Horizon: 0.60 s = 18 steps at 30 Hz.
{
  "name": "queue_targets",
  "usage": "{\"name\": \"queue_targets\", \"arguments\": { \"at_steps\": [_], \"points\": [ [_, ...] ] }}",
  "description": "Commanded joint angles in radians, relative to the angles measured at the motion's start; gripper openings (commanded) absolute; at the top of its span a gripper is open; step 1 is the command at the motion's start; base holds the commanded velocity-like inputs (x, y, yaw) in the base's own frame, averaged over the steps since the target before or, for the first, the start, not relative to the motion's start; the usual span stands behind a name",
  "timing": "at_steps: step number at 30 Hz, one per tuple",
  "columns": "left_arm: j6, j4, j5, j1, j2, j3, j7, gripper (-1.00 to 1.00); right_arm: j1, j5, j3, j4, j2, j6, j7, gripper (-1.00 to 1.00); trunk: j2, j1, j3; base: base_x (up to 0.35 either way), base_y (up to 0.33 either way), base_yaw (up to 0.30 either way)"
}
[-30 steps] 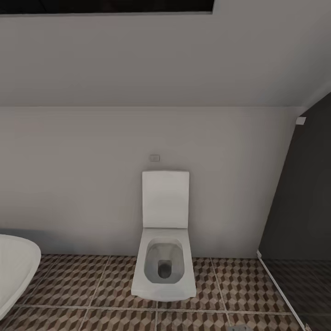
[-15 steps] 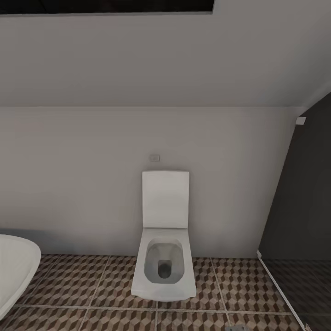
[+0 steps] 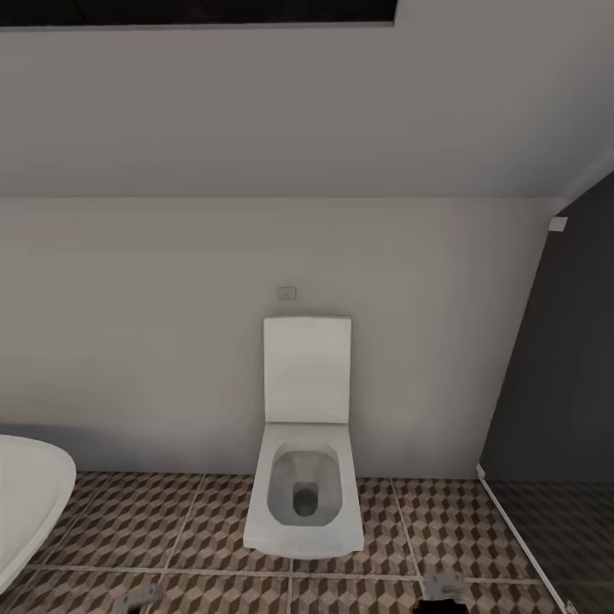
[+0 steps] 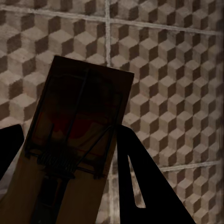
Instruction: Take the four mousetraps from the cabinet in the bathroom and place them on the bathroom floor. Make sure all four end up on the same floor surface, and ensure that at least two of them are either under or directly next to the same bathroom sink.
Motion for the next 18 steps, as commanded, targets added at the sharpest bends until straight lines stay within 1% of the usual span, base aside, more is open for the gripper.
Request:
{"name": "queue_targets", "arguments": {
  "at_steps": [1, 3, 4, 5, 7, 9, 11, 15, 18],
  "points": [
    [0.016, -0.002, -0.009, -0.004, 0.001, 0.004, -0.003, -1.0, 0.0, 0.008, -0.011, -0.046, 0.0, 0.031, 0.0, -1.0, -0.001, 0.0, -0.001, 0.0, 0.0, 0.0],
    [0.029, -0.001, -0.012, -0.015, 0.003, 0.005, -0.003, -1.0, 0.0, 0.006, -0.011, -0.125, -0.001, 0.065, 0.001, -1.0, -0.001, 0.0, -0.001, 0.0, 0.0, 0.0],
    [0.046, 0.003, -0.012, -0.023, 0.003, 0.005, -0.004, -1.0, 0.0, 0.005, -0.011, -0.168, -0.001, 0.077, 0.001, -1.0, -0.001, 0.0, -0.001, 0.0, 0.0, 0.0],
    [0.056, 0.006, -0.012, -0.024, 0.003, 0.006, -0.004, -1.0, 0.0, 0.005, -0.011, -0.178, -0.001, 0.079, 0.001, -1.0, -0.001, 0.0, -0.001, 0.0, 0.0, 0.0],
    [0.106, 0.024, -0.012, -0.028, 0.004, 0.007, -0.004, -1.0, 0.0, 0.002, -0.012, -0.201, -0.001, 0.084, 0.001, -1.0, -0.001, 0.0, -0.001, 0.0, 0.0, 0.0],
    [0.122, 0.028, -0.011, -0.029, 0.005, 0.01, -0.003, -1.0, 0.0, -0.001, -0.011, -0.211, -0.002, 0.08, 0.001, -1.0, -0.001, 0.0, -0.001, 0.0, 0.0, 0.0],
    [0.106, 0.029, -0.01, -0.029, 0.003, 0.012, -0.003, -1.0, 0.0, -0.003, -0.011, -0.214, -0.002, 0.076, 0.001, -1.0, -0.001, 0.0, -0.001, 0.0, 0.0, 0.0],
    [0.003, 0.032, -0.011, -0.03, -0.001, 0.011, -0.006, -1.0, 0.0, -0.005, -0.011, -0.217, -0.003, 0.063, 0.001, -1.0, -0.001, 0.0, -0.001, 0.0, 0.0, 0.0],
    [-0.022, 0.031, -0.015, -0.03, -0.003, 0.009, -0.007, -1.0, 0.0, -0.006, -0.011, -0.217, -0.002, 0.061, 0.001, -1.0, -0.001, 0.0, -0.001, 0.0, 0.0, 0.0]
  ]
}}
